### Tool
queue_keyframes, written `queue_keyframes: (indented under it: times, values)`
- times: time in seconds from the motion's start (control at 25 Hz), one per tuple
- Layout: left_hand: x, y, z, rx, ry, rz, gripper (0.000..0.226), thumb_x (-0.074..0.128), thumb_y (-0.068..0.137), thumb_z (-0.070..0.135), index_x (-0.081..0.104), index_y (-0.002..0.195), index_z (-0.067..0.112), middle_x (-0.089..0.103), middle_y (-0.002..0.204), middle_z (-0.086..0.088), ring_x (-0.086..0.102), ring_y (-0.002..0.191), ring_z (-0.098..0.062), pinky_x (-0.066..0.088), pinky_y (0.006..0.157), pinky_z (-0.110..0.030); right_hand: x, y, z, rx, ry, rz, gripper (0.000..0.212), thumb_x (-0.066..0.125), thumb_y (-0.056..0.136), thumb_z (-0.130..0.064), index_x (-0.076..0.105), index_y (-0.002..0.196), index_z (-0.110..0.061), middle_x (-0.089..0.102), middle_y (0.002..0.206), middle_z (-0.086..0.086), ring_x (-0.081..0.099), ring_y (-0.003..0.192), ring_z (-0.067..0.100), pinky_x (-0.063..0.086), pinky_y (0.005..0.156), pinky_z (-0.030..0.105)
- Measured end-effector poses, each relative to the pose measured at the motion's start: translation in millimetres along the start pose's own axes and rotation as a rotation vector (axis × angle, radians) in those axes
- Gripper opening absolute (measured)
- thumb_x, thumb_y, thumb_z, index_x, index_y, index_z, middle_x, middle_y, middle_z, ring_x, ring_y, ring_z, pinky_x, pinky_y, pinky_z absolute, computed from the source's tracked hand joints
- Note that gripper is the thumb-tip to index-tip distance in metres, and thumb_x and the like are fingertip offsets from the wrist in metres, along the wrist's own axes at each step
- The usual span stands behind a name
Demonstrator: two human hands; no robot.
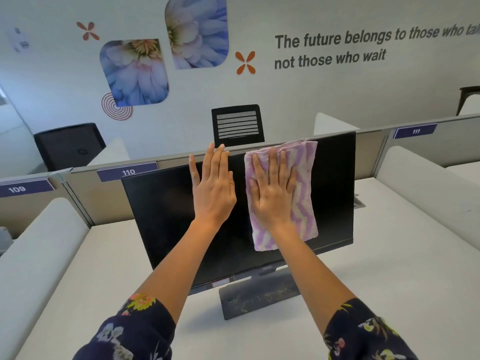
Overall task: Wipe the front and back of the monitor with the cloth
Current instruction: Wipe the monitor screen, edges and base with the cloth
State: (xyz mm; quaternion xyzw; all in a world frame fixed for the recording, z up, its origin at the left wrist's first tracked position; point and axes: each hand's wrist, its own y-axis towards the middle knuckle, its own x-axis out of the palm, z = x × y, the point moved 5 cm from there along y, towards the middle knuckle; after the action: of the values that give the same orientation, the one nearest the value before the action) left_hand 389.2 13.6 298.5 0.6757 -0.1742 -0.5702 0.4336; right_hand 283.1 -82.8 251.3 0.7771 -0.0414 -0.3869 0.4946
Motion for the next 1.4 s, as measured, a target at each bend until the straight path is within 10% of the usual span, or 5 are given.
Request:
queue_keyframes:
  times: [0.16,0.56,0.88,1.2,1.4]
  values:
    - [-0.4,0.8,-2.3,-0.004,0.015,0.003,0.052,0.024,0.101,0.031,0.032,0.149,0.011,0.027,0.159,-0.005,0.010,0.150,-0.020,-0.007,0.120,-0.050,16.3,-52.0,11.8,-0.256,-0.069,-0.078,0.059,0.027,0.104,-0.050,0.007,0.156,-0.032,0.008,0.164,0.007,0.007,0.151,0.032,0.018,0.118,0.059]
    - [-0.8,0.4,1.5,-0.009,0.035,0.008,0.051,0.026,0.101,0.031,0.034,0.148,0.011,0.029,0.158,-0.005,0.010,0.150,-0.020,-0.008,0.120,-0.051,-19.8,16.3,71.6,0.170,0.010,-0.027,0.057,0.020,0.106,-0.044,0.010,0.157,-0.021,0.005,0.165,0.011,-0.001,0.152,0.031,0.011,0.120,0.056]
    - [-3.5,0.5,1.3,0.000,0.036,-0.014,0.051,0.026,0.102,0.030,0.033,0.148,0.010,0.030,0.157,-0.006,0.011,0.150,-0.020,-0.007,0.120,-0.050,14.9,-51.7,5.8,-0.287,-0.014,-0.081,0.056,0.034,0.103,-0.046,0.021,0.155,-0.030,0.012,0.164,0.009,0.009,0.151,0.033,0.015,0.118,0.059]
    - [-2.3,0.9,-0.1,0.013,0.073,-0.052,0.055,0.017,0.102,0.035,0.033,0.148,0.012,0.030,0.158,-0.006,0.011,0.150,-0.022,-0.003,0.120,-0.053,2.5,-34.1,64.2,0.182,0.018,-0.052,0.060,0.025,0.104,-0.046,0.008,0.157,-0.024,0.002,0.165,0.008,-0.002,0.152,0.030,0.013,0.120,0.057]
    - [-4.6,1.0,-1.2,0.025,0.087,-0.062,0.054,0.020,0.102,0.033,0.032,0.149,0.010,0.030,0.157,-0.005,0.011,0.150,-0.021,-0.002,0.121,-0.051,-10.4,16.4,7.2,0.094,0.076,0.011,0.057,0.026,0.105,-0.043,0.006,0.156,-0.027,0.003,0.165,0.011,0.000,0.152,0.031,0.007,0.120,0.057]
